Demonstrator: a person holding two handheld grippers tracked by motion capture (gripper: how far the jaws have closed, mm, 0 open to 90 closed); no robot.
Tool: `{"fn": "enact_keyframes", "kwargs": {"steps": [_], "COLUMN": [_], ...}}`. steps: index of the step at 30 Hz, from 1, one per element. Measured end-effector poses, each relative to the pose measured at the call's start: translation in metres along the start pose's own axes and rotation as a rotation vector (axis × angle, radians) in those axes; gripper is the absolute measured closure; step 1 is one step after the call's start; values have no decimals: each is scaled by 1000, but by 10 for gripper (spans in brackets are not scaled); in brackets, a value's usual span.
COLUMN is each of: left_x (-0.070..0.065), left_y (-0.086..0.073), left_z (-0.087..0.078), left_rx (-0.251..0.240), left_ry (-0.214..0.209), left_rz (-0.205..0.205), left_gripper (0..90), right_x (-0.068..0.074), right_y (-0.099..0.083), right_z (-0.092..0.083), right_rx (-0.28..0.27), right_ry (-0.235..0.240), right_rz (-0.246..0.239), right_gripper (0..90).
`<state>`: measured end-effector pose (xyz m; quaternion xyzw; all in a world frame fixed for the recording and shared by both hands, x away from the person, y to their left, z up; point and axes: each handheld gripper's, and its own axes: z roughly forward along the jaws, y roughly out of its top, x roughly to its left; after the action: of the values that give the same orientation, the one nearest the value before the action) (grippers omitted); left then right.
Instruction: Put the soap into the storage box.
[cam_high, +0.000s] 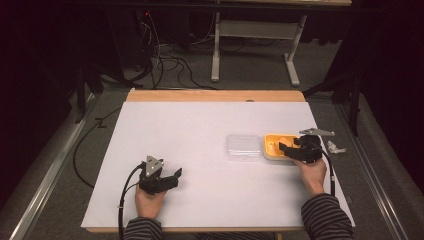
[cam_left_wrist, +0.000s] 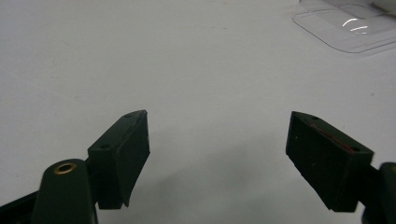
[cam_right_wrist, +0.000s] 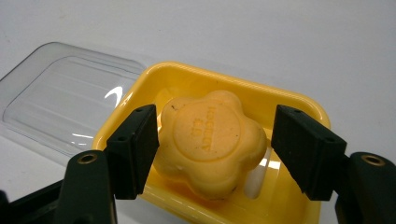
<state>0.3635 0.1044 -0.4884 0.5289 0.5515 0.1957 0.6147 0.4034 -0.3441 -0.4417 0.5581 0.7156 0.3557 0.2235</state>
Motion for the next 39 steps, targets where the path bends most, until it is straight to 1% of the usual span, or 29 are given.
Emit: {"fn": "enact_keyframes", "kwargs": {"steps": [3, 10, 15, 16, 18, 22, 23, 25, 32, 39], "left_x": [0, 0, 0, 0, 0, 0, 0, 0, 0, 0], "left_y": [0, 0, 0, 0, 0, 0, 0, 0, 0, 0], "left_z": [0, 0, 0, 0, 0, 0, 0, 0, 0, 0], "left_rx": [0, -2, -2, -2, -2, -2, -2, -2, 1, 3], "left_ry": [-1, -1, -1, -2, -2, -1, -2, -1, -1, -1], "left_rz": [2, -1, -1, -1, 0, 0, 0, 1, 3, 0], "left_gripper": [222, 222, 222, 222, 222, 222, 222, 222, 223, 223], "right_x": [0, 5, 5, 5, 5, 5, 6, 6, 8, 8], "right_y": [0, 1, 1, 1, 0, 0, 0, -1, -6, -13], "right_z": [-4, -16, -27, -28, -33, -39, -40, -43, -51, -61], "right_rx": [-13, -47, -83, -89, -106, -131, -133, -145, -160, -176], "right_ry": [10, 30, 51, 53, 63, 76, 80, 82, 101, 110], "right_rz": [0, -18, -3, -8, 10, 15, 23, 17, 21, 16], "right_gripper": [328, 335, 336, 336, 339, 341, 341, 344, 343, 333]}}
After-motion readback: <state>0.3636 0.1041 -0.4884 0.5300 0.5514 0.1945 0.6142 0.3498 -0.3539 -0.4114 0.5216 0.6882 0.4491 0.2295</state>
